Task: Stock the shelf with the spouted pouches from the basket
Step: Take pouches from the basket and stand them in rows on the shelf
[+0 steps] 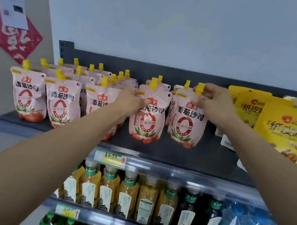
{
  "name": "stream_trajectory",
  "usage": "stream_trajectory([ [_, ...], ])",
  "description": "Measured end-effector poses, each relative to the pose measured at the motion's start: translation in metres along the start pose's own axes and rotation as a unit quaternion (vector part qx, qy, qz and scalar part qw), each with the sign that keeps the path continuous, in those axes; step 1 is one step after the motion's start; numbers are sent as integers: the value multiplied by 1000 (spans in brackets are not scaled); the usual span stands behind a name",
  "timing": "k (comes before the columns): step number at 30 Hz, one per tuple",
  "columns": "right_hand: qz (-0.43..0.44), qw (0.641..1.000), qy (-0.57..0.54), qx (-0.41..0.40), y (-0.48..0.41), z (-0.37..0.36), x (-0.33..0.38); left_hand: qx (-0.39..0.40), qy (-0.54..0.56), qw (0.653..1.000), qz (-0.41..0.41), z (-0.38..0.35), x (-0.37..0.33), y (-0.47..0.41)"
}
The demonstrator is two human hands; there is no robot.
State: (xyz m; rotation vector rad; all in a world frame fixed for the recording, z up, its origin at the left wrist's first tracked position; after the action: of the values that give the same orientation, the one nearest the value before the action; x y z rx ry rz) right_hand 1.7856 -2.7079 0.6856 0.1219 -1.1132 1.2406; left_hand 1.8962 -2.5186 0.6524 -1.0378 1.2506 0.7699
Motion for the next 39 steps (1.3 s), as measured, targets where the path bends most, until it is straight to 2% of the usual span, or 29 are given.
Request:
stream_trajectory([
  [7, -3, 997, -20, 81, -46, -23, -34, -16, -13, 997, 70, -7, 25, -48],
  [12, -34, 992, -68, 105, -65, -38, -54, -36, 5, 997, 73, -8, 30, -59],
  [17, -94, 986, -109, 88, -52, -43, -88, 8, 12, 996, 88, -9, 52, -52],
  [22, -139, 971, -109, 162, -28, -61, -117, 22, 3, 993, 112, -12, 74, -43],
  [26, -137, 978, -74, 140, -28, -66, -120, 19, -3, 995, 98, -12, 76, -46],
  [31, -152, 979, -84, 106, -34, -65, -123, 15, -12, 995, 98, -12, 78, -52],
  [39, -146, 978, -88, 120, -41, -66, -125, 24, -4, 995, 98, -13, 80, -60],
])
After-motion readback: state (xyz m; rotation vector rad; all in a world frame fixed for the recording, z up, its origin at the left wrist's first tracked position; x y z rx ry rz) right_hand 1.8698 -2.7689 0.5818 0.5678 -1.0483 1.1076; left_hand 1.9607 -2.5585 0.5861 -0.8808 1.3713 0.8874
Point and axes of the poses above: each hand's wrist, its own y-axis away from the middle knuckle, its own z-axis out of the back of the hand, x = y × z, the point moved 2 cm from there along -y, towards the middle knuckle, and after that the axes turned 11 degrees about y, right-handed, at the moved point
